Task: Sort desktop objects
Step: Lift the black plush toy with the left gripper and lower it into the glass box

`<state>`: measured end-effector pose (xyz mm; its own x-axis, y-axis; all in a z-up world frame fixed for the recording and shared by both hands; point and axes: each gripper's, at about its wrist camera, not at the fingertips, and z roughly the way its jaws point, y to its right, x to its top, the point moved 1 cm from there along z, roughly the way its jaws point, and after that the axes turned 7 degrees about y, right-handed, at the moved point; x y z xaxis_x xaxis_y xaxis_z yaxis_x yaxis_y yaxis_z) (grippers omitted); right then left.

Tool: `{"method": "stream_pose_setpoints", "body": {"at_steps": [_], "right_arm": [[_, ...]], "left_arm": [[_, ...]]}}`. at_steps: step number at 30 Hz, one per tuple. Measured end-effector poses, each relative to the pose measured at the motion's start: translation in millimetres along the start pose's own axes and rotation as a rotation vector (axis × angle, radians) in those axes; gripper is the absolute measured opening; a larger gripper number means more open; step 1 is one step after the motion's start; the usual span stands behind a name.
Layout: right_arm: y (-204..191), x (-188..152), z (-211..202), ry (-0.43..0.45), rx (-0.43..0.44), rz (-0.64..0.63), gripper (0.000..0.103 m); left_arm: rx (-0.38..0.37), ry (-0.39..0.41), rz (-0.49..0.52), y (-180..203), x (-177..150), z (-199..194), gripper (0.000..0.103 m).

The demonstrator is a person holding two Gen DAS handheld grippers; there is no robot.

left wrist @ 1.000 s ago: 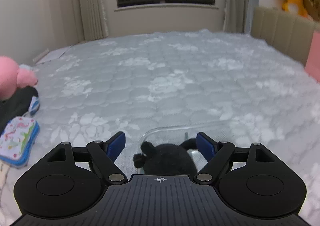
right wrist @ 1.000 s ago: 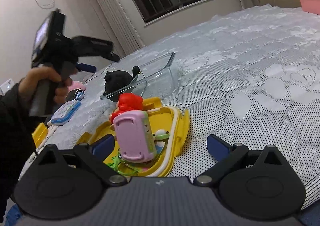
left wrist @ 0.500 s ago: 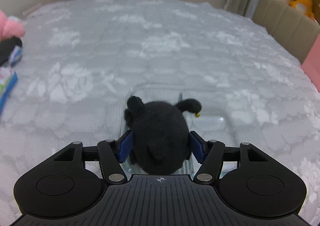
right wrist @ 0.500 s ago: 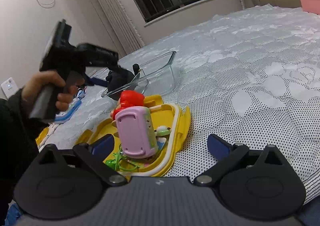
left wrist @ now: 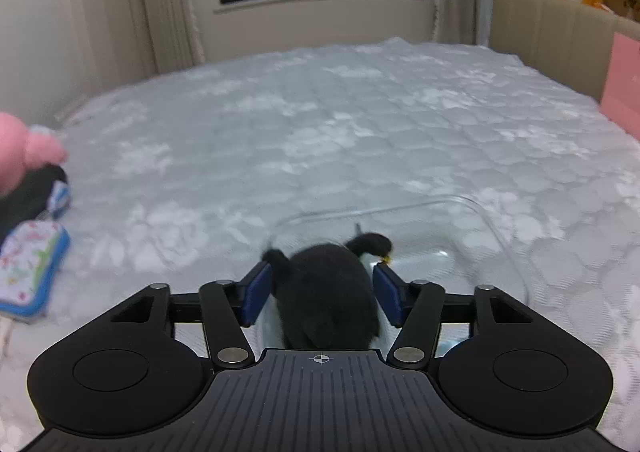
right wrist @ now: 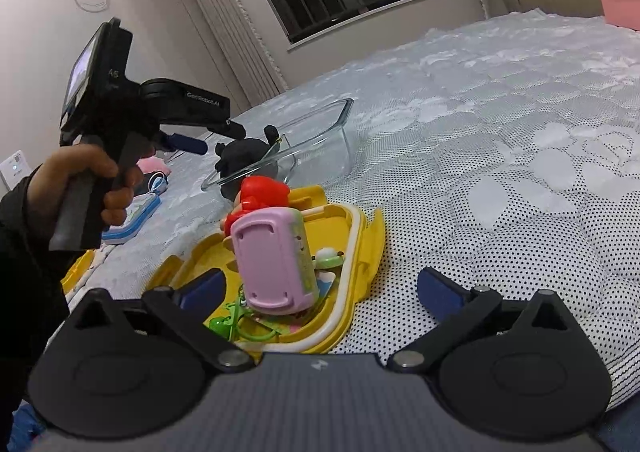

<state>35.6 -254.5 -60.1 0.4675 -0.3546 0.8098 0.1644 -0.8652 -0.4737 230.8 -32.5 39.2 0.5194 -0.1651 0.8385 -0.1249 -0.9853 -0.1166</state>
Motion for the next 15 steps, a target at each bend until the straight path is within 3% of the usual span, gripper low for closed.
{"method": "stream_pose_setpoints", "body": {"at_steps": [5,15], "right_arm": [[2.3,0.4,-0.6,-0.001,0.005,0.014,0.102],[1.2,-0.1,-0.2,-0.002,0.001,0.008,0.102]], "left_arm": [[-0.004,-0.057,-0.017,-2.5,-1.4,11.6,0.043],[0.005,-0.061,0.020,4.3,-9.5,21.4,0.043]]}}
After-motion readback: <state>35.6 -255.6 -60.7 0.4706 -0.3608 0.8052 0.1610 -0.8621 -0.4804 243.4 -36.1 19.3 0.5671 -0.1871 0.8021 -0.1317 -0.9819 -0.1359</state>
